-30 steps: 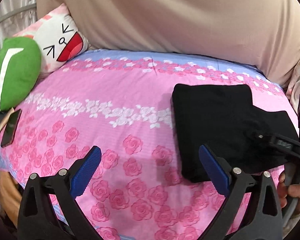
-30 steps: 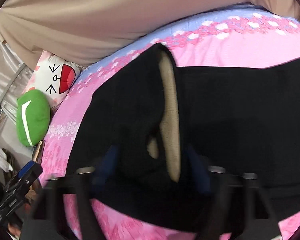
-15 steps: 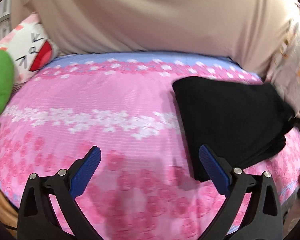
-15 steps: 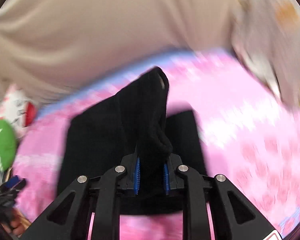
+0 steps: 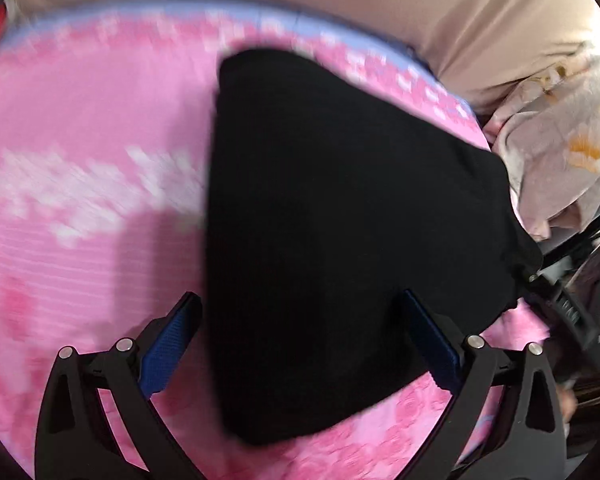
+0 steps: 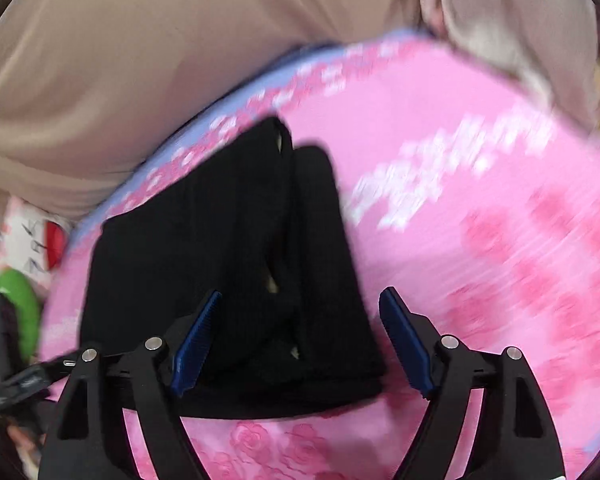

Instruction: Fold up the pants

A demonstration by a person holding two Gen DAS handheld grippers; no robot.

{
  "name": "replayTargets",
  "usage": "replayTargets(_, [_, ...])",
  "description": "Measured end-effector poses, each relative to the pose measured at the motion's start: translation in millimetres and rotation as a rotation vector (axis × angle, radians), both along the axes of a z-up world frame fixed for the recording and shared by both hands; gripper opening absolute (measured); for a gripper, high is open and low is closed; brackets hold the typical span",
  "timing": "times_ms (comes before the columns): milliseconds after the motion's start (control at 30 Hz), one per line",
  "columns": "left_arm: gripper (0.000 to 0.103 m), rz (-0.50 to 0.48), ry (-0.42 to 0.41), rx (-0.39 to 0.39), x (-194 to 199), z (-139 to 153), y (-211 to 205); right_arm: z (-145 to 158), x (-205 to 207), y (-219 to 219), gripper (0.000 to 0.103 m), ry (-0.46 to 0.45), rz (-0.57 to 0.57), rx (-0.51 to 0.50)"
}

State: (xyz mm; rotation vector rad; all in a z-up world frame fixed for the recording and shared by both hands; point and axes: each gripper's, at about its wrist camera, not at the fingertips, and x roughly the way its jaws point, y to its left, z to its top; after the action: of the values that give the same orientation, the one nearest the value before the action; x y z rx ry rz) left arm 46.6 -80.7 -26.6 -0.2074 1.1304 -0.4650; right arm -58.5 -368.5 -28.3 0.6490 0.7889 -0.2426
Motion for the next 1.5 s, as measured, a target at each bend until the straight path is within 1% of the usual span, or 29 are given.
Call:
replayTargets(33, [0.096, 0.014, -0.040, -0.012, 0.4, 2.3, 0.5, -5.1, -0.4, -1.1, 0.079, -0.021, -0.007, 0.041])
replayTargets(67, [0.078, 0.019, -0.059, -0.015, 2.7, 3.6, 0.8, -5.5, -2.9, 0.1, 0.070, -0.043, -0.022, 0.032])
replayTargets(100, [0.072, 0.006, -0.049, -0.035, 5.5, 3.3, 1.7, -3.4, -1.8, 5.1, 0.052, -0.052, -0.008, 0.018])
replayTargets(133, [0.056, 0.007, -0.042, -0.051, 8.1, 4.2, 5.2, -0.2, -2.0, 8.3, 0.044, -0.072, -0.003, 0.022])
replayTargets(167, [0.040, -0.004, -0.043, -0.072, 10.1, 8.0, 10.0, 3.8, -1.2, 12.3, 0.040, -0.085, 0.004, 0.027])
replayTargets(233, [0.029, -0.028, -0.064, -0.094, 10.6, 21.1, 20.1, 19.5, 4.6, 29.3, 0.037, -0.091, 0.020, -0.025])
replayTargets(333, [0.026, -0.018, -0.134, -0.095, 5.2, 49.4, 45.6, 47.3, 12.2, 60.0, 0.035, -0.148, 0.088, -0.045])
replayTargets(400, [0.026, 0.018, -0.207, -0.025, -6.7, 71.4, 72.8, 61.1, 15.0, 82.7, 0.035, -0.184, 0.156, -0.035])
replayTargets(467, [0.031, 0.024, -0.226, 0.032, -18.4, 79.1, 93.8, 62.4, 17.6, 109.8, 0.036, -0.183, 0.212, -0.041])
replayTargets(500, [0.034, 0.023, -0.221, 0.072, -24.8, 75.7, 104.0, 54.6, 18.2, 119.2, 0.038, -0.166, 0.231, -0.035])
replayTargets(567, [0.047, 0.039, -0.200, 0.149, -33.8, 58.2, 116.3, 33.2, 21.5, 129.2, 0.046, -0.103, 0.261, -0.039])
replayTargets(600, [0.051, 0.045, -0.184, 0.192, -37.7, 45.9, 121.7, 15.1, 22.2, 133.5, 0.057, -0.037, 0.250, -0.056])
replayTargets(633, [0.060, 0.068, -0.184, 0.244, -42.9, 33.5, 125.3, 3.7, 19.8, 133.4, 0.061, 0.011, 0.211, -0.083])
replayTargets(667, [0.069, 0.082, -0.199, 0.265, -46.5, 30.2, 125.3, 1.3, 12.9, 132.0, 0.061, -0.006, 0.200, -0.072])
replayTargets(700, [0.071, 0.100, -0.236, 0.285, -54.8, 32.3, 130.2, 7.9, 5.0, 128.4, 0.061, -0.026, 0.180, -0.051])
replayTargets(767, [0.076, 0.139, -0.318, 0.348, -67.6, 43.6, 126.8, 31.1, 0.1, 127.3, 0.062, -0.044, 0.147, -0.109])
replayTargets(867, [0.089, 0.168, -0.418, 0.386, -76.9, 62.5, 116.3, 76.1, 11.5, 128.2, 0.072, -0.117, 0.149, -0.232])
replayTargets(900, [0.089, 0.169, -0.431, 0.384, -77.9, 65.5, 112.6, 81.8, 22.5, 128.3, 0.072, -0.122, 0.160, -0.249])
replayTargets(967, [0.089, 0.161, -0.428, 0.394, -71.9, 67.1, 102.4, 79.4, 56.0, 122.5, 0.073, -0.091, 0.178, -0.266])
replayTargets(1067, [0.089, 0.163, -0.399, 0.414, -66.6, 58.7, 96.1, 59.1, 98.6, 116.4, 0.072, -0.014, 0.203, -0.232])
replayTargets(1133, [0.089, 0.164, -0.386, 0.429, -65.8, 53.5, 94.0, 33.0, 122.3, 113.0, 0.036, 0.049, 0.246, -0.175])
replayTargets(1167, [0.090, 0.170, -0.380, 0.439, -65.9, 51.6, 96.1, 28.1, 126.6, 117.1, 0.023, 0.058, 0.247, -0.165])
replayTargets(1233, [0.090, 0.185, -0.375, 0.450, -65.0, 48.8, 100.6, 46.5, 118.7, 126.2, 0.004, 0.002, 0.262, -0.192])
replayTargets(1300, [0.090, 0.201, -0.369, 0.461, -61.8, 45.8, 104.8, 75.5, 94.1, 128.0, 0.004, -0.096, 0.255, -0.202])
replayTargets(1367, [0.094, 0.212, -0.356, 0.464, -55.8, 40.4, 107.4, 82.4, 81.5, 121.8, 0.005, -0.117, 0.219, -0.242])
replayTargets(1400, [0.096, 0.215, -0.349, 0.457, -53.4, 37.4, 108.0, 72.8, 84.5, 116.5, 0.010, -0.079, 0.210, -0.248])
replayTargets(1433, [0.096, 0.218, -0.344, 0.455, -51.1, 34.8, 108.0, 56.2, 91.6, 112.8, 0.014, -0.005, 0.216, -0.267])
replayTargets(1467, [0.096, 0.220, -0.341, 0.459, -48.7, 31.8, 106.8, 39.2, 98.5, 111.4, 0.023, 0.085, 0.209, -0.304])
replayTargets(1500, [0.097, 0.215, -0.338, 0.464, -47.6, 30.2, 105.6, 27.9, 97.2, 110.6, 0.027, 0.124, 0.183, -0.312])
